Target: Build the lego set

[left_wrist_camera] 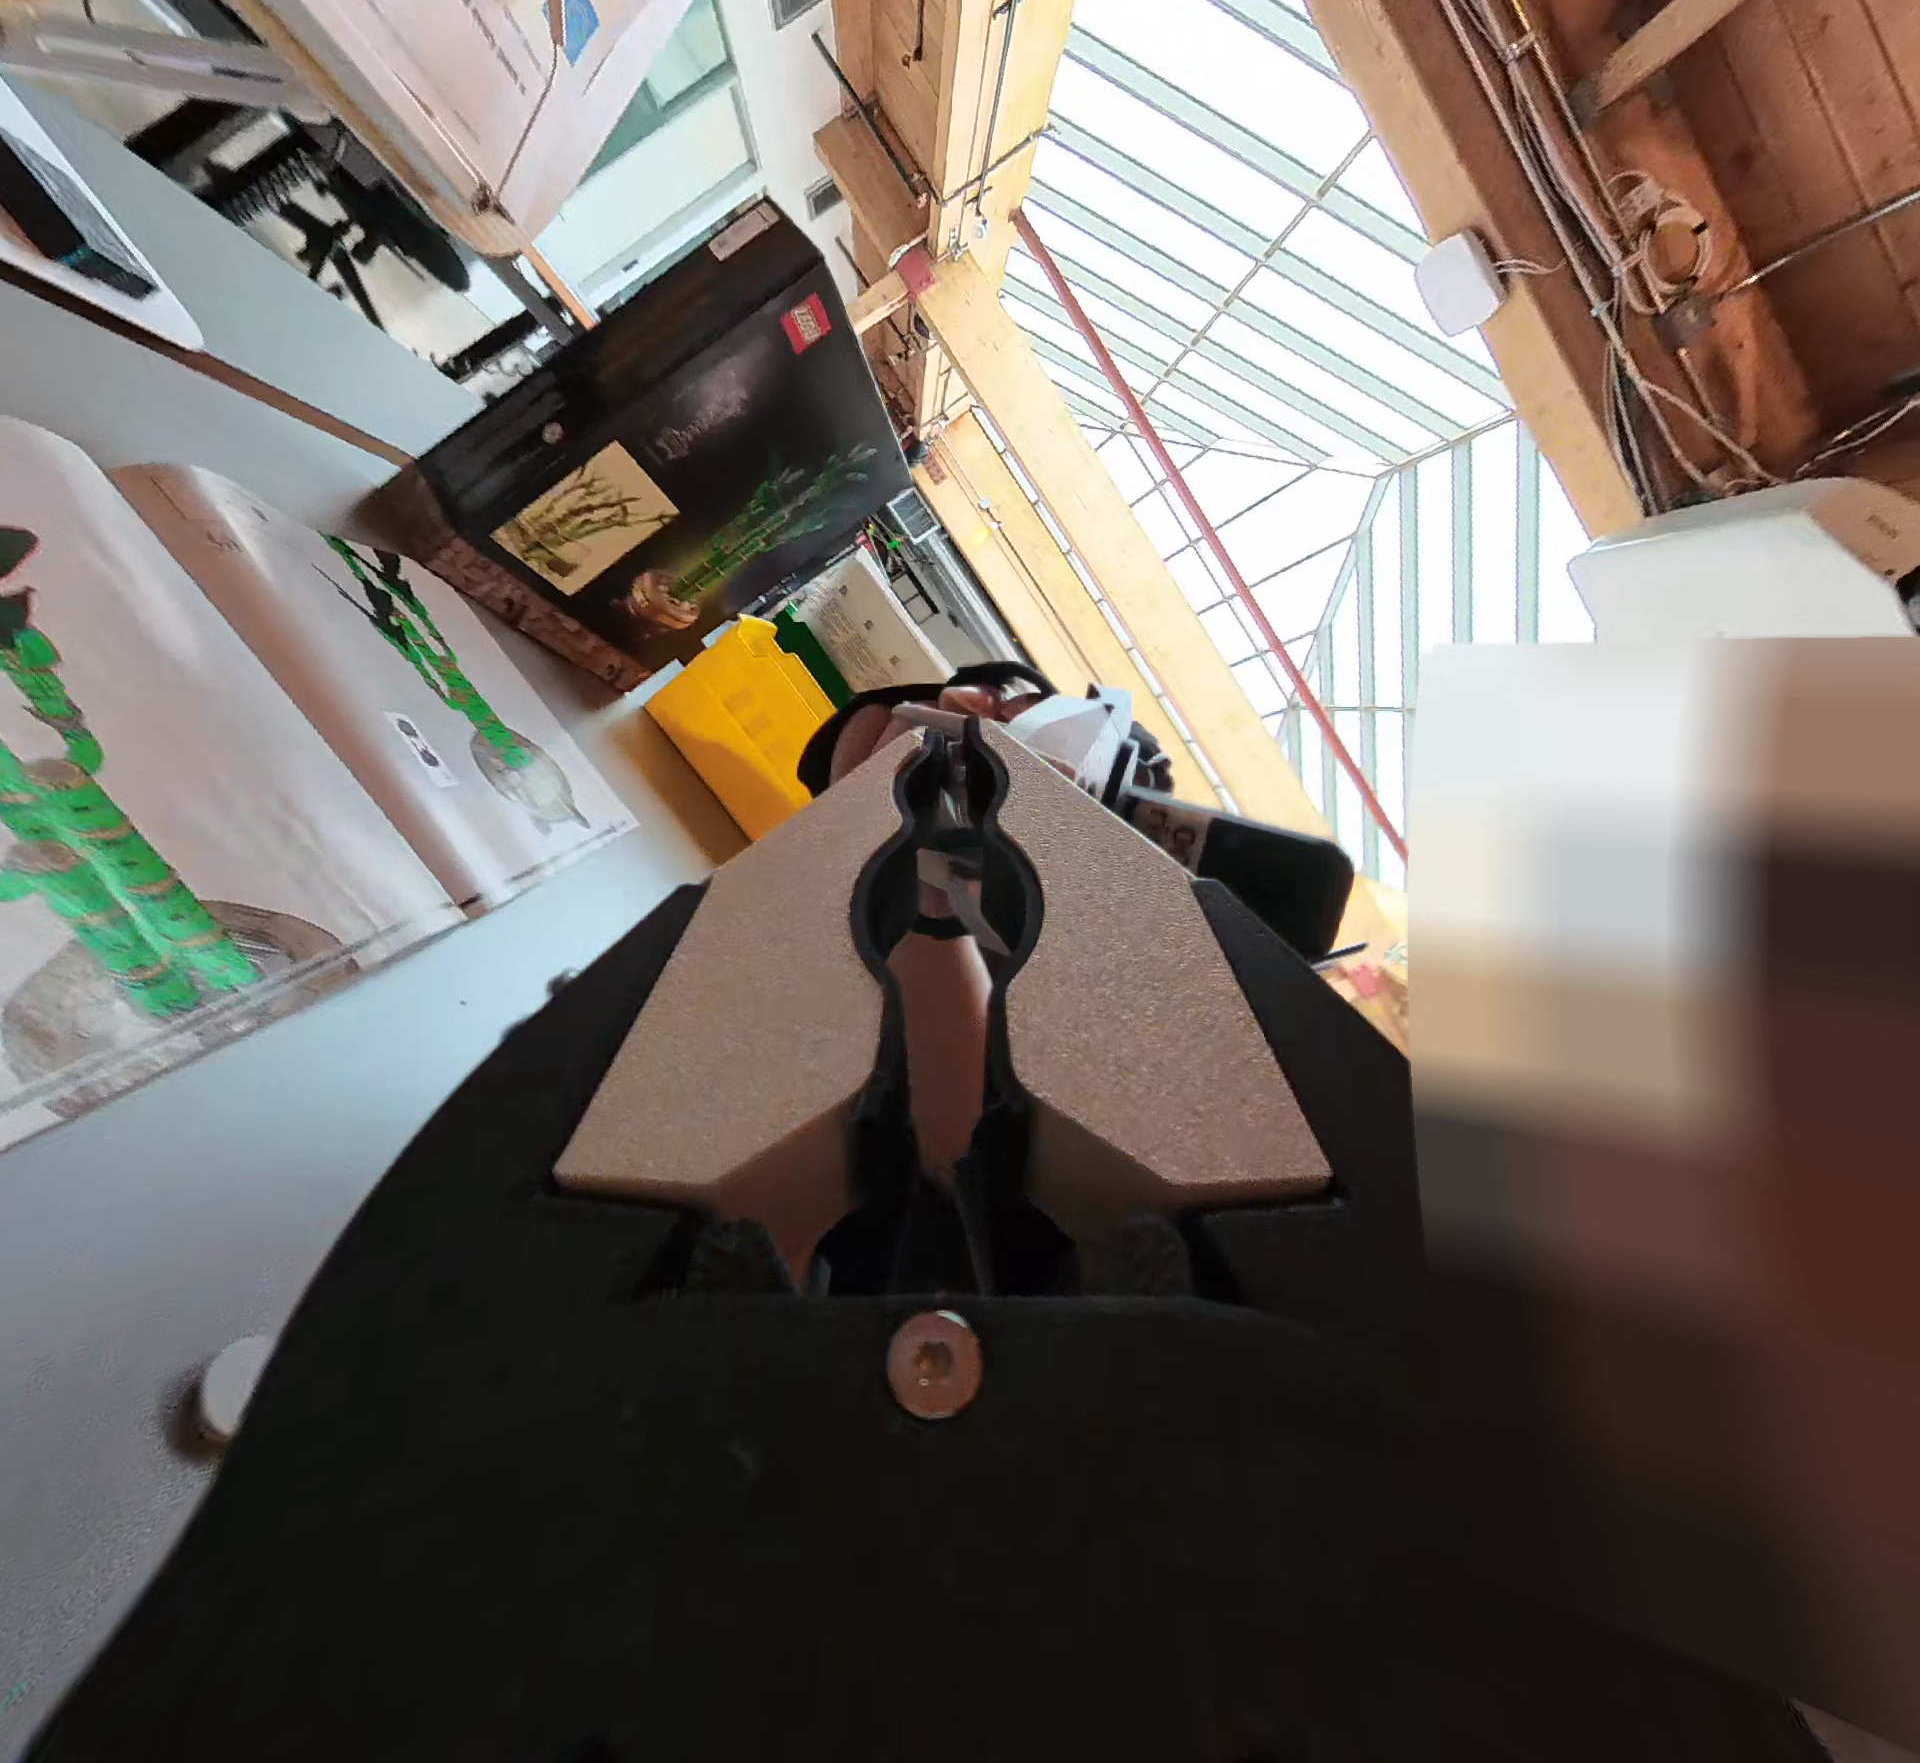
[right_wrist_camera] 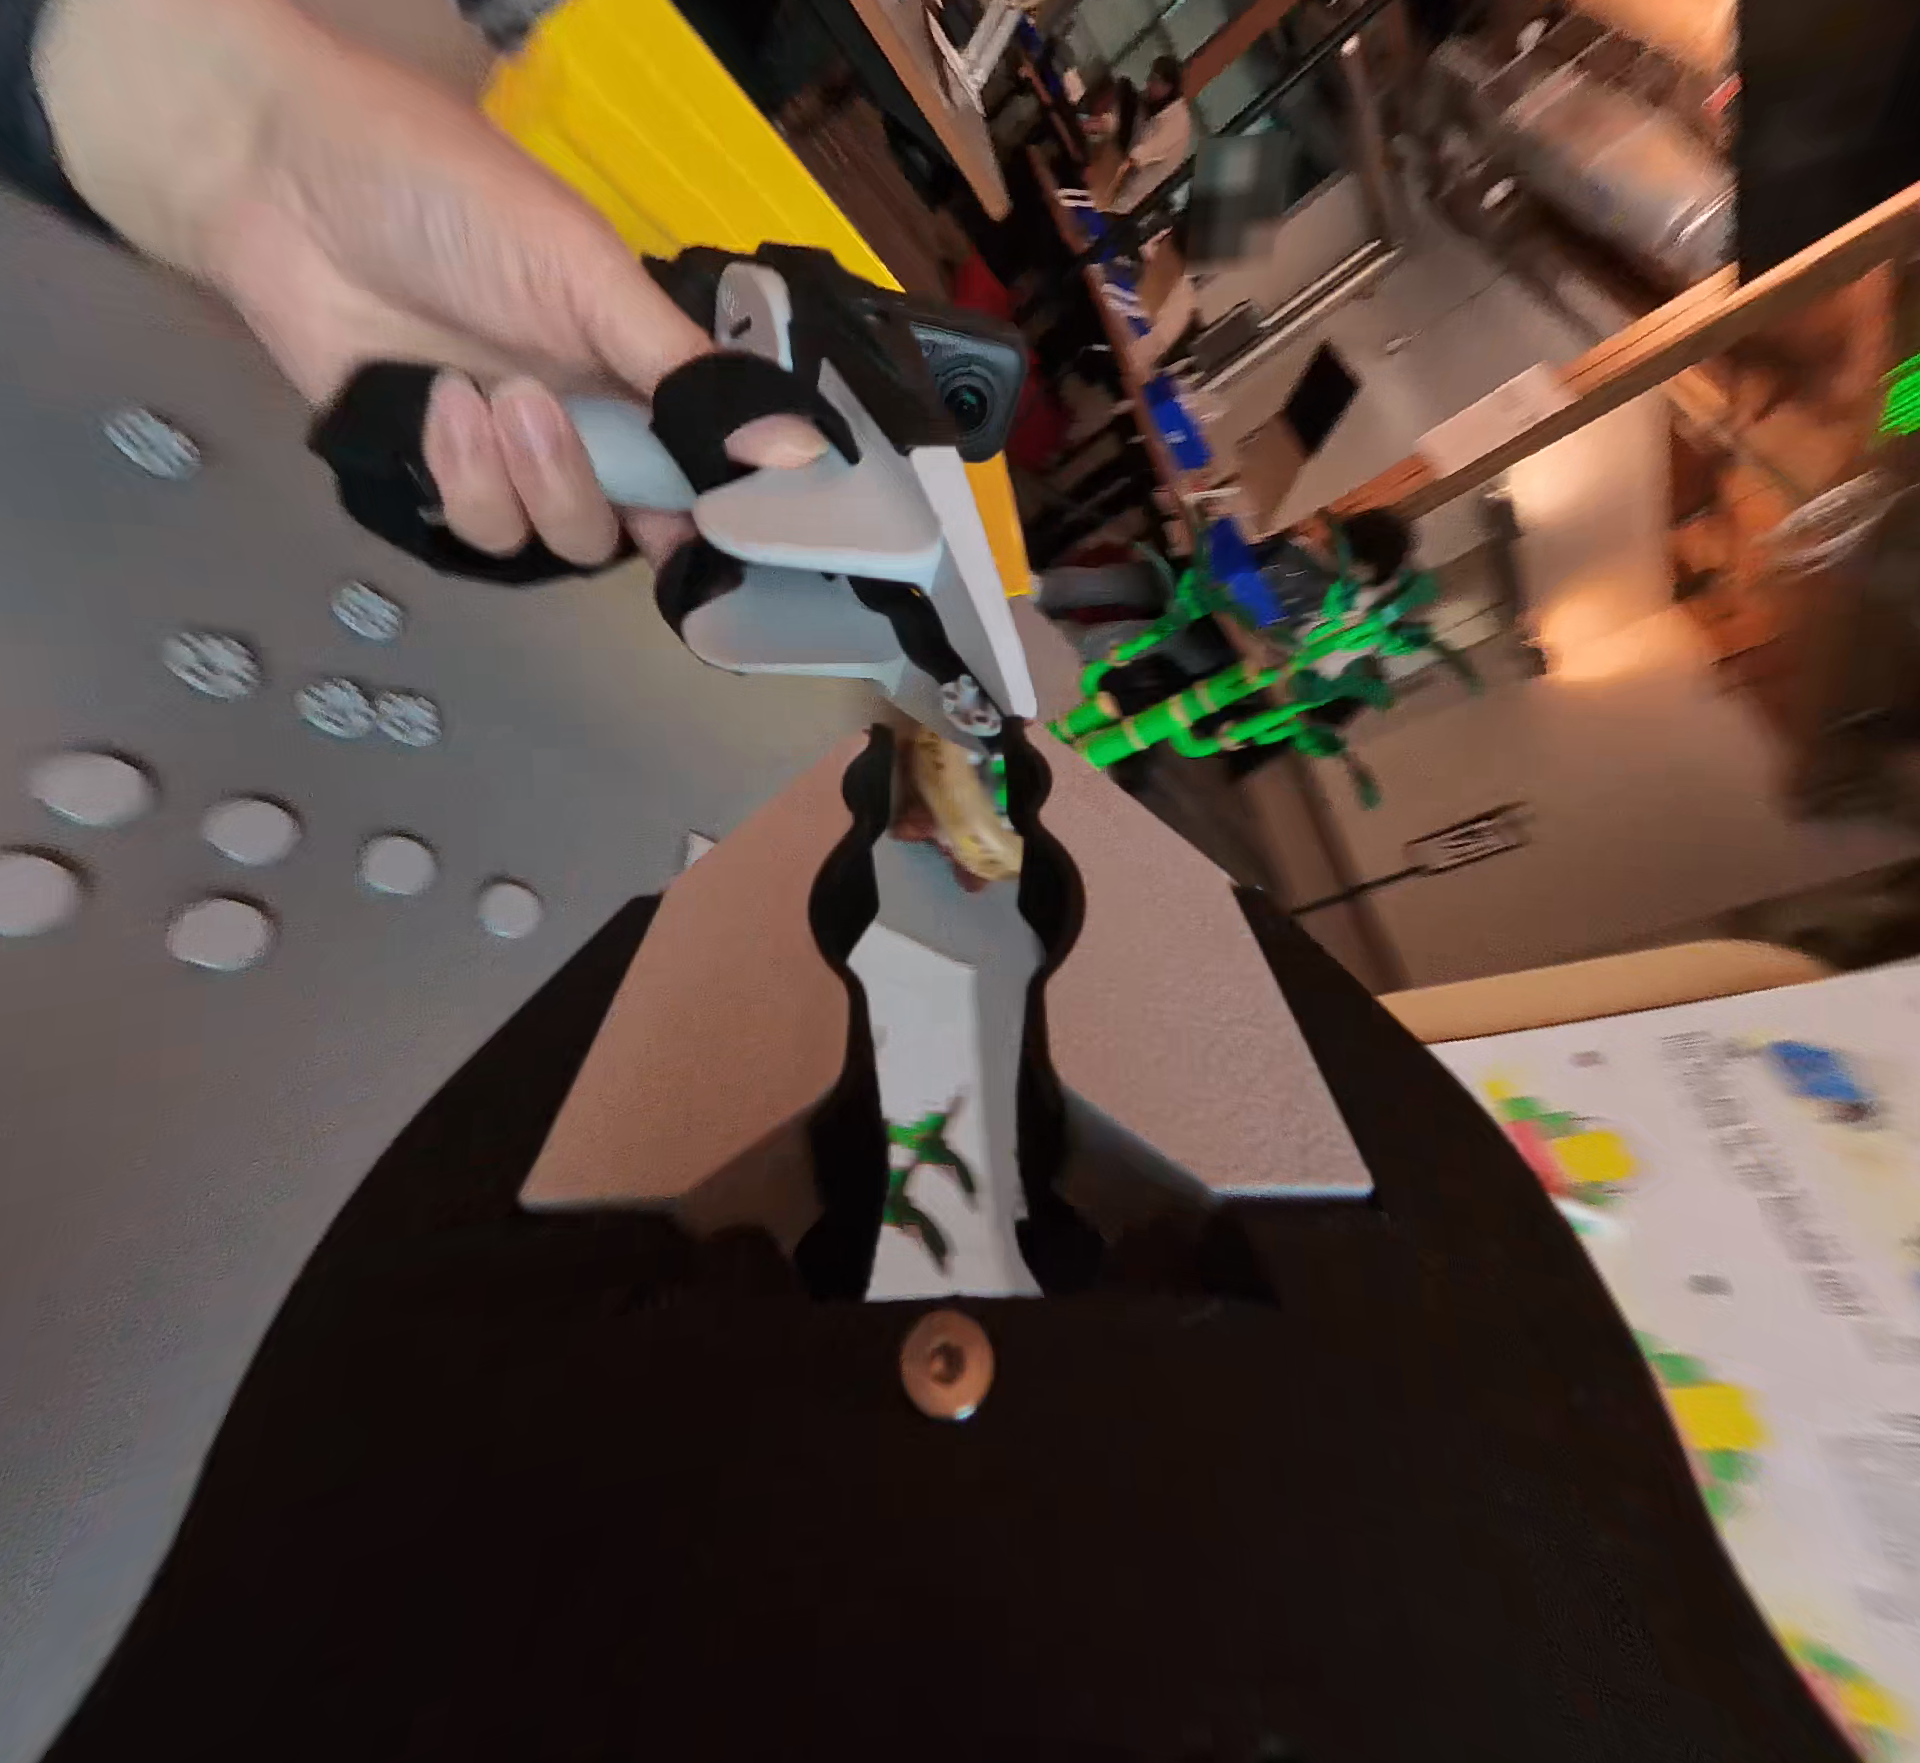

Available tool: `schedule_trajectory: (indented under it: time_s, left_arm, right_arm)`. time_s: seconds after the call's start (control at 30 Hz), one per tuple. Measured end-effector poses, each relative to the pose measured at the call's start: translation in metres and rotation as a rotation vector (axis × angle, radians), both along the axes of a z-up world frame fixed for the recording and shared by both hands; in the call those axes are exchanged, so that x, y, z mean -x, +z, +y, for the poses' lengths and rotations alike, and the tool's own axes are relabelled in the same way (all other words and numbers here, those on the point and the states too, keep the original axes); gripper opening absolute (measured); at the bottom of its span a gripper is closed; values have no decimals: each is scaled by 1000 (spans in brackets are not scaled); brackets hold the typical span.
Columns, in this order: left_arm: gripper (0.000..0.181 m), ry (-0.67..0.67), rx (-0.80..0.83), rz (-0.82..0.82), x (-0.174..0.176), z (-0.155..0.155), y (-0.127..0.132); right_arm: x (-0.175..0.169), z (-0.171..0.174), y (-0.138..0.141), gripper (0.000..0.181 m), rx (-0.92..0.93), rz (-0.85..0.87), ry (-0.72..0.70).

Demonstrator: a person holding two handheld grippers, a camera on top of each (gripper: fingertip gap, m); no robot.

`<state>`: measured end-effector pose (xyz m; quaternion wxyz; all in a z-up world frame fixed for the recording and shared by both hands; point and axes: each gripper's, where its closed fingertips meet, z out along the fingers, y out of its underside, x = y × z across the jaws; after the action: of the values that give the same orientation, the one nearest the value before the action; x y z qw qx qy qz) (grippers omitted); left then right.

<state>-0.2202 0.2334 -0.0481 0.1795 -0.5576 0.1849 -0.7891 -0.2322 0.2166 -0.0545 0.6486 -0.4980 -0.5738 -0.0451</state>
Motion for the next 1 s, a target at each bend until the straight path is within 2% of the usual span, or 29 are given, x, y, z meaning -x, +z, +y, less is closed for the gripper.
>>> schedule_trajectory:
  time_s: [0.03,0.13,0.27,0.43,0.8,0.9,1.0]
  left_arm:
    - [1,-18,23,-1,0,-2,0]
    - [1,-44,67,1,-1,-5,-2]
    - [1,-51,76,34,-2,-4,-7]
    - [1,-74,111,26,-1,-4,-8]
    - [0,-106,106,-91,5,-3,5]
    - [2,-108,63,-89,3,-7,6]
    - [13,-69,-54,-62,-1,-9,5]
  right_arm:
    - [2,1,-2,21,-76,-50,-23]
    - [6,1,-3,17,-207,-126,-61]
    - [6,5,-9,4,-259,-196,-102]
    - [6,5,-7,1,-267,-230,-115]
    - [-15,-9,31,0,-23,-21,-81]
    - [-13,-12,31,0,142,84,-26]
    - [-9,-14,36,0,336,262,57]
